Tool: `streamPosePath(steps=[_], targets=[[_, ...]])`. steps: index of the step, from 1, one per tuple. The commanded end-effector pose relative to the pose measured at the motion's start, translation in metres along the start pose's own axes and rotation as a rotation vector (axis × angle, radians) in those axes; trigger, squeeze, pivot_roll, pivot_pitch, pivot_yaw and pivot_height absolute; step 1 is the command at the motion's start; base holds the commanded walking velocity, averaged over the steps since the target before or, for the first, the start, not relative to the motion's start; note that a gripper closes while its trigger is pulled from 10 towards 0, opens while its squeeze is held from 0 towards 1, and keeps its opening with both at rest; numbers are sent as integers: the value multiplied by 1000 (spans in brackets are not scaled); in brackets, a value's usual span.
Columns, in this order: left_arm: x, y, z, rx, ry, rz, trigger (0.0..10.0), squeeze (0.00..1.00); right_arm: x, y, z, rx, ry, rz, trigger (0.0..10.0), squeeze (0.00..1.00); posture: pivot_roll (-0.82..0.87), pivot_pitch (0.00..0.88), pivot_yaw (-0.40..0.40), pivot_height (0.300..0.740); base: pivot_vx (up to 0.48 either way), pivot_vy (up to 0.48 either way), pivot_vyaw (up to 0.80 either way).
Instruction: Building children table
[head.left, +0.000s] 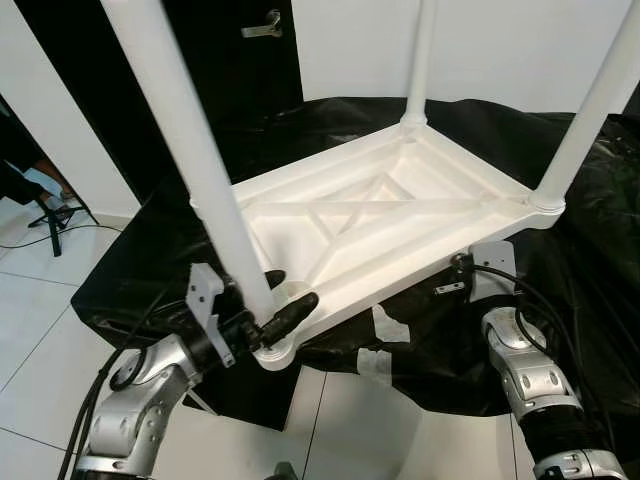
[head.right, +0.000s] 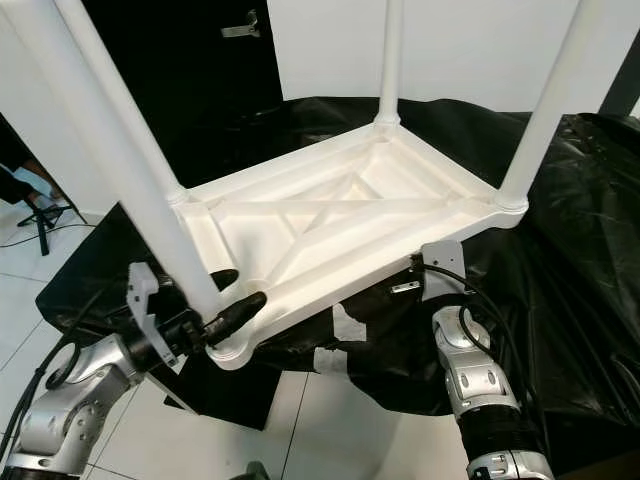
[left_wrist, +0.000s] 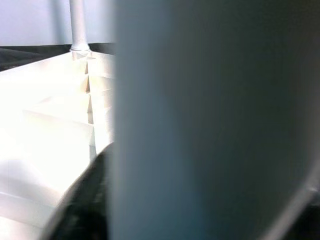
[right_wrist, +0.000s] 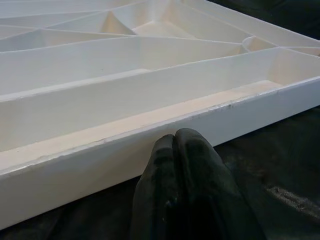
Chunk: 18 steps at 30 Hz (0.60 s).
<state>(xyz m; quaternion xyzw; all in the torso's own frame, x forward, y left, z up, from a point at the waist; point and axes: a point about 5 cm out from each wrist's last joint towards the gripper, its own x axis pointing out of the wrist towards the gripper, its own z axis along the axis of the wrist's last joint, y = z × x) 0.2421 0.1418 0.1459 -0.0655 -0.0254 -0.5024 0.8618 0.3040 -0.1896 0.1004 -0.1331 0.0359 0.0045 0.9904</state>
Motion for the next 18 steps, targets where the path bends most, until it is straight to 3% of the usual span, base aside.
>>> streamPosePath(steps=[1, 2, 3, 4, 11, 14, 18], targets=[[29, -3, -2, 10, -2, -22, 0, 0, -2, 5, -1, 7, 5, 10, 10000, 0, 179, 0, 77, 740, 0, 0, 0], [43, -3, -1, 16, -18, -24, 0, 0, -3, 5, -2, 11, 11, 6, 10000, 0, 179, 0, 77, 740, 0, 0, 0], [43, -3, -1, 16, -18, -24, 0, 0, -3, 5, -2, 11, 11, 6, 10000, 0, 179, 0, 77, 740, 0, 0, 0], [58, -4, 1, 22, -38, -20, 0, 0, -4, 7, -4, 17, 24, 9, 10000, 0, 166, 0, 83, 740, 0, 0, 0], [83, -8, 5, 31, -67, -46, 0, 0, -8, 12, -9, 14, 60, 23, 10000, 0, 155, 0, 88, 740, 0, 0, 0], [103, -24, 9, 3, -103, -139, 0, 0, -1, -4, -20, 6, 142, 5, 10000, 0, 123, 0, 100, 740, 0, 0, 0], [115, -33, 11, -7, -127, -187, 196, 0, 2, -17, -20, 0, 156, -28, 10000, 0, 129, 0, 94, 740, 0, 0, 0]])
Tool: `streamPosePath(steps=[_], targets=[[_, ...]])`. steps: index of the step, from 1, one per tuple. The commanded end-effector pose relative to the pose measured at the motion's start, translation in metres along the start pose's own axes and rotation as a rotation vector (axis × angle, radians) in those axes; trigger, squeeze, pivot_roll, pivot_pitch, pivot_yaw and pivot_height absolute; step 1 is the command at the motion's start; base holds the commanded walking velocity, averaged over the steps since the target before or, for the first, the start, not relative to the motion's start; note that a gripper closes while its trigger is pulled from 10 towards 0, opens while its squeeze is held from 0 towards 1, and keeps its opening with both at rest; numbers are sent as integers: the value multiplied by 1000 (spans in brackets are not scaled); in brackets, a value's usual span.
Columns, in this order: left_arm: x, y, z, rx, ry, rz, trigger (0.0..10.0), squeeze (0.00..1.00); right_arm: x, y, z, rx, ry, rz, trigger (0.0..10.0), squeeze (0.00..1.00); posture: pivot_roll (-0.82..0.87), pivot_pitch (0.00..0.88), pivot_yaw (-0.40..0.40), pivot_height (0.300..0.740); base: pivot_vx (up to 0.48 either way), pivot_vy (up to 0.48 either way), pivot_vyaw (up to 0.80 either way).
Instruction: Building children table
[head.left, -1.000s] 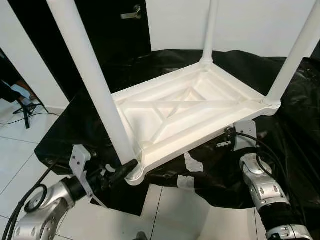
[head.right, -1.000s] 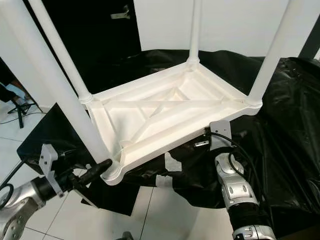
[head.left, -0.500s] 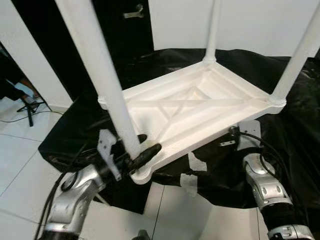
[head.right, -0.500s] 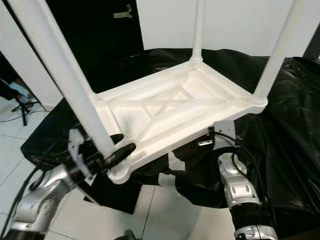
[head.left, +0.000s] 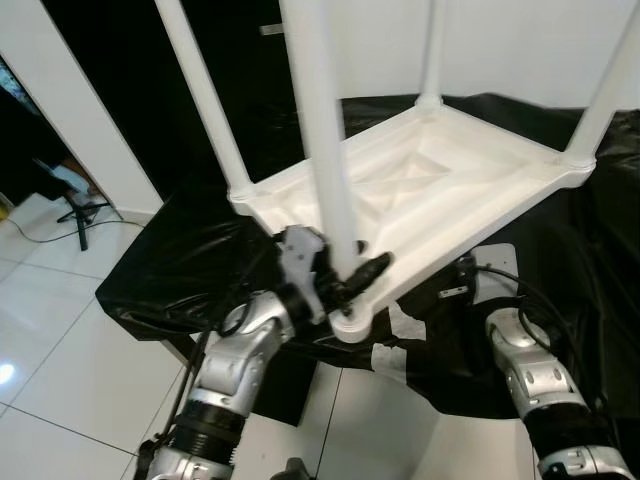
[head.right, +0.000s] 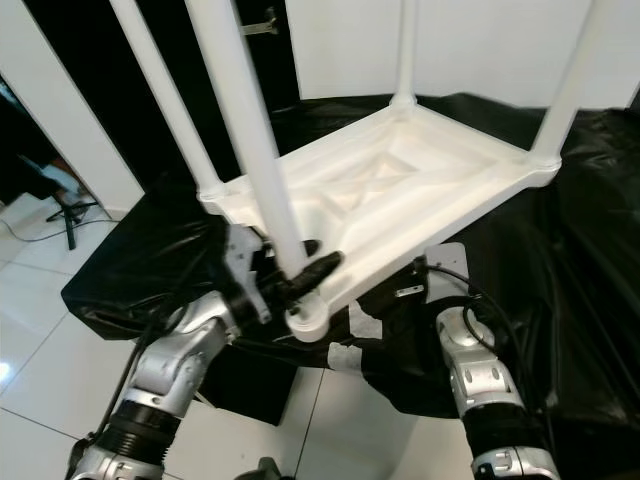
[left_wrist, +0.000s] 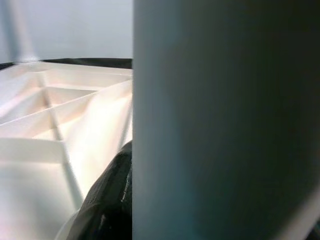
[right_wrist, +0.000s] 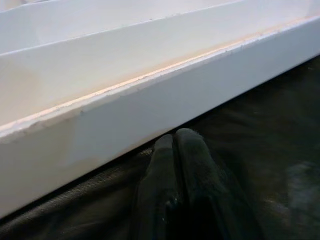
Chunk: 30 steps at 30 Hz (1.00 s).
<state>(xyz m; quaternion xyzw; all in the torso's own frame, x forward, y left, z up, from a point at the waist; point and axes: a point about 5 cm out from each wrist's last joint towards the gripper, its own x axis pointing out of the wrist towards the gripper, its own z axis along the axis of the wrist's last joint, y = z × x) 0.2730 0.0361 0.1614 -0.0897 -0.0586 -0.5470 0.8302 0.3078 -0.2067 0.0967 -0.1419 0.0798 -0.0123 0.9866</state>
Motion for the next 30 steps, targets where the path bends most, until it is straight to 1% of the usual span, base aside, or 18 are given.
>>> streamPosePath(steps=[1, 4, 6, 7, 8, 9, 10, 12, 16, 18, 19, 20, 21, 23, 24, 26, 29, 30], targets=[[17, -12, 12, -4, -72, -107, 627, 0, -1, -4, -12, 17, 66, -13, 10000, 0, 129, 0, 94, 740, 0, 0, 0], [34, -26, 16, -30, -116, -184, 824, 0, -2, -6, -11, 16, 70, -20, 10000, 0, 131, 0, 88, 740, 0, 0, 0], [36, -28, 17, -33, -120, -195, 824, 0, -2, -6, -11, 15, 71, -19, 10000, 0, 130, 0, 87, 740, 0, 0, 0], [38, -30, 17, -44, -123, -208, 1333, 0, -3, -4, -12, 15, 76, -16, 10000, 0, 123, 0, 88, 740, 0, 0, 0], [40, -31, 16, -57, -125, -221, 3765, 0, -5, -1, -14, 14, 80, -10, 10000, 0, 113, 0, 90, 740, 0, 0, 0], [40, -31, 16, -57, -125, -221, 3765, 0, -5, -1, -14, 14, 80, -10, 10000, 0, 113, 0, 90, 740, 0, 0, 0], [42, -32, 15, -66, -127, -231, 10000, 0, -6, 2, -15, 14, 83, -5, 10000, 0, 113, 0, 90, 740, 0, 0, 0], [43, -33, 14, -76, -122, -243, 10000, 0, -8, 6, -16, 14, 87, 1, 10000, 0, 102, 0, 94, 740, 0, 0, 0], [34, -27, 3, -73, -29, -264, 10000, 0, -19, 14, -22, 10, 110, 8, 10000, 0, 79, 0, 101, 740, 0, 0, 0], [29, -23, -2, -77, 18, -260, 10000, 0, -22, 13, -25, 6, 129, -5, 10000, 0, 71, 0, 102, 740, 0, 0, 0], [22, -19, -8, -80, 73, -254, 10000, 0, -26, 11, -29, 7, 154, -36, 10000, 0, 68, 0, 100, 740, 0, 0, 0], [22, -19, -8, -80, 73, -254, 10000, 0, -26, 11, -29, 7, 154, -36, 10000, 0, 68, 0, 100, 740, 0, 0, 0], [14, -15, -10, -81, 99, -252, 10000, 0, -31, 8, -32, 6, 172, -77, 10000, 0, 67, 0, 99, 740, 0, 0, 0], [8, -13, -11, -57, 112, -249, 10000, 0, -35, 5, -33, 2, 185, -109, 10000, 0, 66, 0, 97, 740, 0, 0, 0], [1, -12, -10, 23, 122, -254, 10000, 0, -39, 3, -34, -6, 193, -150, 10000, 0, 65, 0, 97, 740, 0, 0, 0], [-5, -13, -9, 8, 137, -283, 10000, 0, -41, 1, -33, -7, 188, -182, 10000, 0, 66, 0, 93, 740, 0, 0, 0], [-18, -17, -8, -72, 182, -353, 10000, 0, -45, -2, -30, -12, 180, -236, 10000, 0, 64, 0, 94, 740, 0, 0, 0], [-18, -17, -8, -72, 182, -353, 10000, 0, -45, -2, -30, -12, 180, -236, 10000, 0, 64, 0, 94, 740, 0, 0, 0]])
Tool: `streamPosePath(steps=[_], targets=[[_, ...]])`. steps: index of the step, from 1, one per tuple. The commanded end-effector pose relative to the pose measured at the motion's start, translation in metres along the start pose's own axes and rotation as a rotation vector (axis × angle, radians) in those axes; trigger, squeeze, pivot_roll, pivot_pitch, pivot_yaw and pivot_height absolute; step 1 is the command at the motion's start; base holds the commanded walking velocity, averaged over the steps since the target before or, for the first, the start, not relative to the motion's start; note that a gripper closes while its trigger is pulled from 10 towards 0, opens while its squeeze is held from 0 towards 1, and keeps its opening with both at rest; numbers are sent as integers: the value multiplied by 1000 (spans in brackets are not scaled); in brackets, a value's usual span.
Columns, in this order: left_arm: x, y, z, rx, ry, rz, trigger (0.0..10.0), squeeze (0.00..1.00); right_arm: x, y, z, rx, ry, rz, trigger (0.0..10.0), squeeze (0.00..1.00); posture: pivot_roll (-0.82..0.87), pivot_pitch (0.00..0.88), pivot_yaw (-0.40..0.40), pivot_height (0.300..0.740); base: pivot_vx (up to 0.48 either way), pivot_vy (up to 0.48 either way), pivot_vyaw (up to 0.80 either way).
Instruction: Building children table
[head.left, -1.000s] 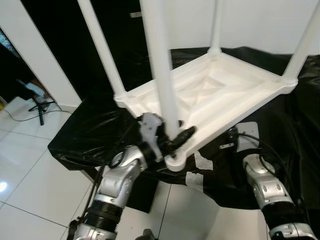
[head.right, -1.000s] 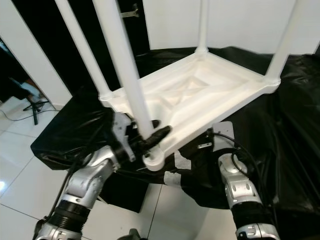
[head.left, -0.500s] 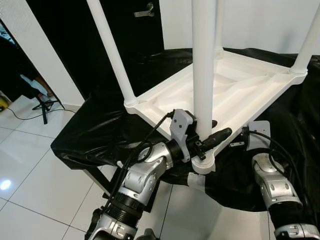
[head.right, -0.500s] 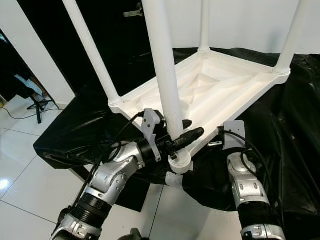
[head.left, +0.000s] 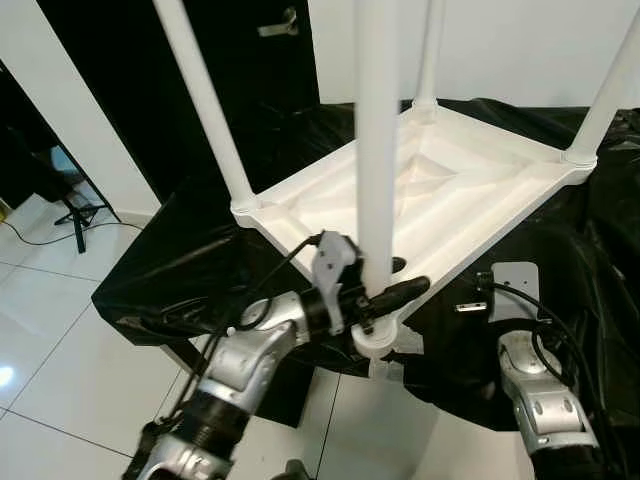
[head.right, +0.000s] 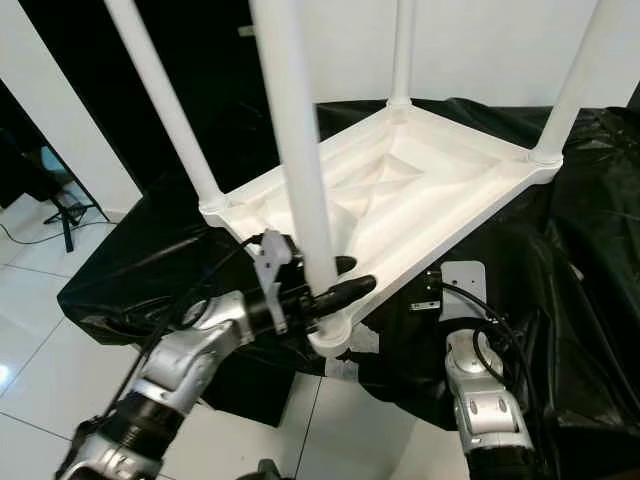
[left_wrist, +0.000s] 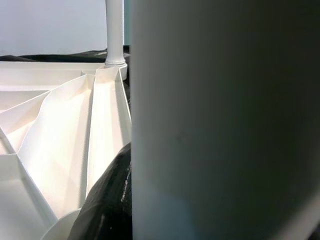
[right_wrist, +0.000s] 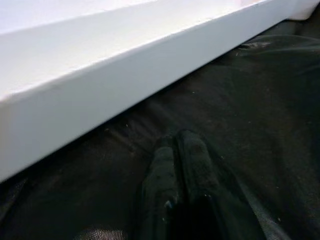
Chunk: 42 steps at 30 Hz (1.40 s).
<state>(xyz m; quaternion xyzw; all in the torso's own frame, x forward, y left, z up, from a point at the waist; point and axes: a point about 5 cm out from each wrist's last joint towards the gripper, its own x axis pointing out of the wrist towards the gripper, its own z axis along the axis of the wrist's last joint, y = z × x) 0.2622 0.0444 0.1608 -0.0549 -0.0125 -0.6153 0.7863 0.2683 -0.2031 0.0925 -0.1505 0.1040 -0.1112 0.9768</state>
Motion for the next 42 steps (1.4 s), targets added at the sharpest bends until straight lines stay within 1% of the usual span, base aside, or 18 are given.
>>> streamPosePath(steps=[1, 5, 8, 9, 10, 11, 12, 20, 21, 25, 26, 28, 32, 35, 36, 40, 41, 42], targets=[[-7, -12, -12, -74, 68, -212, 10000, 0, -4, -9, -20, -18, 101, -62, 10000, 0, 65, 0, 94, 740, 0, 0, 0], [-11, -12, -14, -77, 50, -203, 10000, 0, -5, -14, -17, -21, 95, -115, 10000, 0, 66, 0, 95, 740, 0, 0, 0], [15, -13, -10, -64, -23, -182, 10000, 0, -5, -17, -10, -26, 70, -143, 10000, 0, 70, 0, 95, 740, 0, 0, 0], [27, -14, -10, -60, -44, -170, 10000, 145, -6, -17, -6, -35, 56, -158, 10000, 0, 63, 0, 97, 740, 0, 0, 0], [27, -14, -10, -60, -44, -170, 10000, 145, -6, -17, -6, -35, 56, -158, 10000, 0, 63, 0, 97, 740, 0, 0, 0], [36, -14, -10, -60, -57, -154, 10000, 475, -6, -18, -3, -39, 47, -168, 10000, 0, 60, 0, 98, 740, 0, 0, 0], [43, -15, -9, -66, -69, -139, 10000, 1000, -7, -19, -1, -41, 38, -182, 10000, 0, 49, 0, 104, 740, 0, 0, 0], [55, -18, -14, -77, -68, -128, 10000, 1000, -13, -28, 10, -37, -4, -253, 10000, 0, 27, 0, 113, 740, 0, 0, 0], [55, -16, -12, -49, -86, -111, 10000, 0, -15, -29, 11, -41, -16, -257, 10000, 0, 14, 0, 115, 740, 0, 0, 0], [49, -11, -9, -3, -122, -89, 10000, 0, -20, -31, 14, -48, -49, -271, 10000, 0, 6, 0, 113, 740, 0, 0, 0], [37, -4, -14, -38, -101, -75, 10000, 0, -23, -31, 17, -52, -82, -271, 10000, 0, 7, 0, 109, 740, 0, 0, 0], [26, 2, -18, -82, -71, -57, 10000, 0, -25, -30, 20, -56, -115, -266, 10000, 0, 7, 0, 109, 740, 0, 0, 0], [17, 6, -24, -101, -46, -14, 10000, 0, -26, -27, 21, -48, -135, -241, 10000, 0, 12, 0, 103, 740, 0, 0, 0], [9, 7, -33, -89, -25, 23, 10000, 0, -27, -23, 20, -45, -139, -216, 10000, 0, 18, 0, 100, 740, 0, 0, 0], [1, 4, -35, -98, -59, 32, 10000, 0, -26, -21, 19, -44, -137, -206, 10000, 0, 23, 0, 95, 740, 0, 0, 0], [-6, 0, -34, -91, -92, 11, 10000, 0, -26, -20, 18, -45, -134, -200, 10000, 0, 27, 0, 93, 740, 0, 0, 0], [-17, -3, -35, -105, -73, -34, 10000, 0, -25, -18, 18, -45, -133, -189, 10000, 0, 36, 0, 89, 740, 0, 0, 0], [-17, -3, -35, -105, -73, -34, 10000, 0, -25, -18, 18, -45, -133, -189, 10000, 0, 36, 0, 89, 740, 0, 0, 0]])
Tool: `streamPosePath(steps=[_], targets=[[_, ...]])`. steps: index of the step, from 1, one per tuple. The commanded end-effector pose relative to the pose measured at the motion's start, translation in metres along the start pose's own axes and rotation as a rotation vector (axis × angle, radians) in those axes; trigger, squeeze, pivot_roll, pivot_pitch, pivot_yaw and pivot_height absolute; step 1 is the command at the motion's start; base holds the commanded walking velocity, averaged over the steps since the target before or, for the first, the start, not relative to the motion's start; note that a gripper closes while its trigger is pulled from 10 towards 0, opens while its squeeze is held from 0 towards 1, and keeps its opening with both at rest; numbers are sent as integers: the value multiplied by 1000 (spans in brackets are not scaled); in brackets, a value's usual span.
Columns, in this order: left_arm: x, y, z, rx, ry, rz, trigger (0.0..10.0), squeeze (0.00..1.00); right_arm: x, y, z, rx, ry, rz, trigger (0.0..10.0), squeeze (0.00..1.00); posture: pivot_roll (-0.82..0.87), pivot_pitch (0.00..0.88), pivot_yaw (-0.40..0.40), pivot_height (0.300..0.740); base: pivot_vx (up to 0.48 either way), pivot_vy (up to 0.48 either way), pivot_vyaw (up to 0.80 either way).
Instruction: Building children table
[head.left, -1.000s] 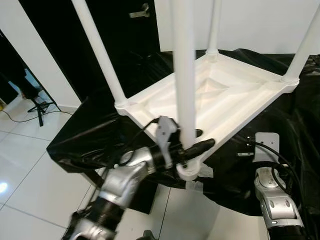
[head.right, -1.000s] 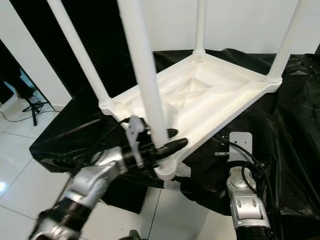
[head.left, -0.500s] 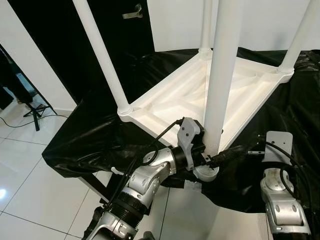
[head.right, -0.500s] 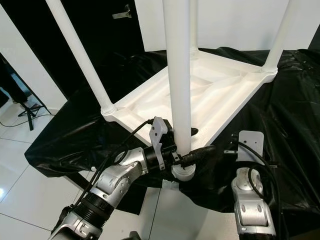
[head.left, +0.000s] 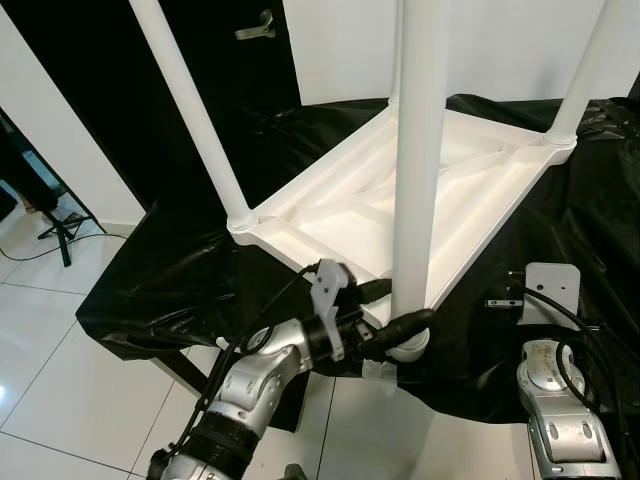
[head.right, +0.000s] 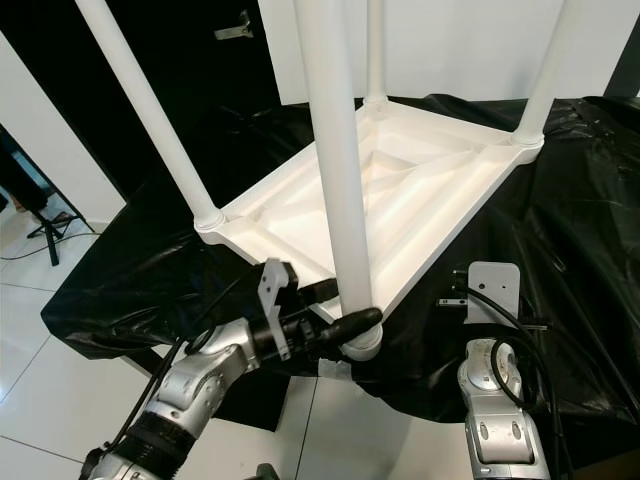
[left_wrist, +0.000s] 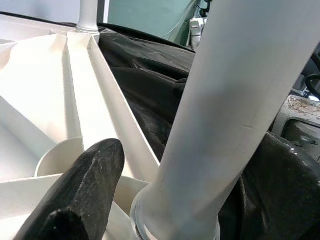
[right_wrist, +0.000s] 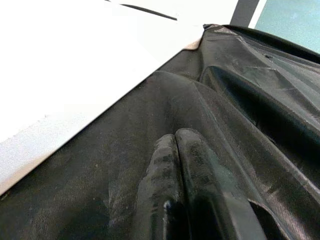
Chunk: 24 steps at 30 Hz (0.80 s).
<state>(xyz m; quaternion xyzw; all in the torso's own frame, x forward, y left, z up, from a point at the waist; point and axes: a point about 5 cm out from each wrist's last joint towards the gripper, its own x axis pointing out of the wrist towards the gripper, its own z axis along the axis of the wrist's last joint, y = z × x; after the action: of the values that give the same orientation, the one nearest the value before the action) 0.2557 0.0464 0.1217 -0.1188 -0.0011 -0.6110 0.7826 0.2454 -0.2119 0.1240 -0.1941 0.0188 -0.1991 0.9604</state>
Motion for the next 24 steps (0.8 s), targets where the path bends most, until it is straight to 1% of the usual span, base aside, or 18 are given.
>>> streamPosePath(steps=[1, 2, 3, 5, 6, 7, 8, 9, 10, 11, 12, 13, 15, 18, 20, 21, 22, 24], targets=[[-21, -2, 4, -6, 15, -82, 10000, 0, -1, 6, -4, 9, 14, 32, 10000, 0, 37, 0, 88, 740, 0, 0, 0], [-38, -5, 4, -25, 68, -144, 10000, 0, 0, 8, -4, 9, 14, 45, 10000, 0, 41, 0, 87, 740, 0, 0, 0], [-38, -5, 4, -25, 68, -144, 10000, 0, 0, 8, -4, 9, 14, 45, 10000, 0, 41, 0, 87, 740, 0, 0, 0], [-48, -1, 5, -1, 110, -149, 10000, 0, 0, 9, -5, 9, 12, 50, 10000, 0, 43, 0, 88, 740, 0, 0, 0], [-48, -1, 5, -1, 110, -149, 10000, 0, 0, 9, -5, 9, 12, 50, 10000, 0, 43, 0, 88, 740, 0, 0, 0], [-53, 3, 5, 15, 130, -135, 10000, 0, 0, 9, -5, 10, 12, 52, 10000, 0, 45, 0, 88, 740, 0, 0, 0], [-57, 10, 4, 50, 161, -110, 10000, 0, 0, 10, -5, 13, 13, 54, 10000, 0, 45, 0, 88, 740, 0, 0, 0], [-57, 10, 4, 50, 161, -110, 10000, 0, 0, 10, -5, 13, 13, 54, 10000, 0, 45, 0, 88, 740, 0, 0, 0], [-60, 14, 4, 72, 180, -92, 10000, 0, 0, 10, -5, 14, 13, 56, 10000, 0, 45, 0, 87, 740, 0, 0, 0], [-62, 20, 2, 123, 222, -72, 10000, 0, 0, 11, -5, 17, 15, 59, 10000, 0, 46, 0, 88, 740, 0, 0, 0], [-63, 25, 1, 171, 255, -60, 10000, 0, 0, 12, -5, 18, 15, 62, 10000, 0, 46, 0, 89, 740, 0, 0, 0], [-63, 25, 1, 171, 255, -60, 10000, 0, 0, 12, -5, 18, 15, 62, 10000, 0, 46, 0, 89, 740, 0, 0, 0], [-62, 30, 2, 231, 286, -56, 10000, 0, 0, 12, -6, 20, 17, 65, 10000, 0, 42, 0, 90, 740, 0, 0, 0], [-59, 30, 5, 255, 291, -61, 10000, 0, 0, 12, -6, 21, 19, 67, 10000, 0, 42, 0, 90, 740, 0, 0, 0], [-53, 33, 8, 337, 316, -68, 10000, 0, 0, 12, -7, 23, 23, 67, 10000, 0, 36, 0, 93, 740, 0, 0, 0], [-50, 35, 6, 400, 364, -101, 10000, 0, 0, 12, -8, 25, 27, 68, 10000, 0, 31, 0, 92, 740, 0, 0, 0], [-50, 35, 6, 400, 364, -101, 10000, 0, 0, 12, -8, 25, 27, 68, 10000, 0, 31, 0, 92, 740, 0, 0, 0], [-50, 37, 5, 435, 417, -148, 10000, 0, 0, 13, -9, 28, 33, 68, 10000, 0, 30, 0, 93, 740, 0, 0, 0]])
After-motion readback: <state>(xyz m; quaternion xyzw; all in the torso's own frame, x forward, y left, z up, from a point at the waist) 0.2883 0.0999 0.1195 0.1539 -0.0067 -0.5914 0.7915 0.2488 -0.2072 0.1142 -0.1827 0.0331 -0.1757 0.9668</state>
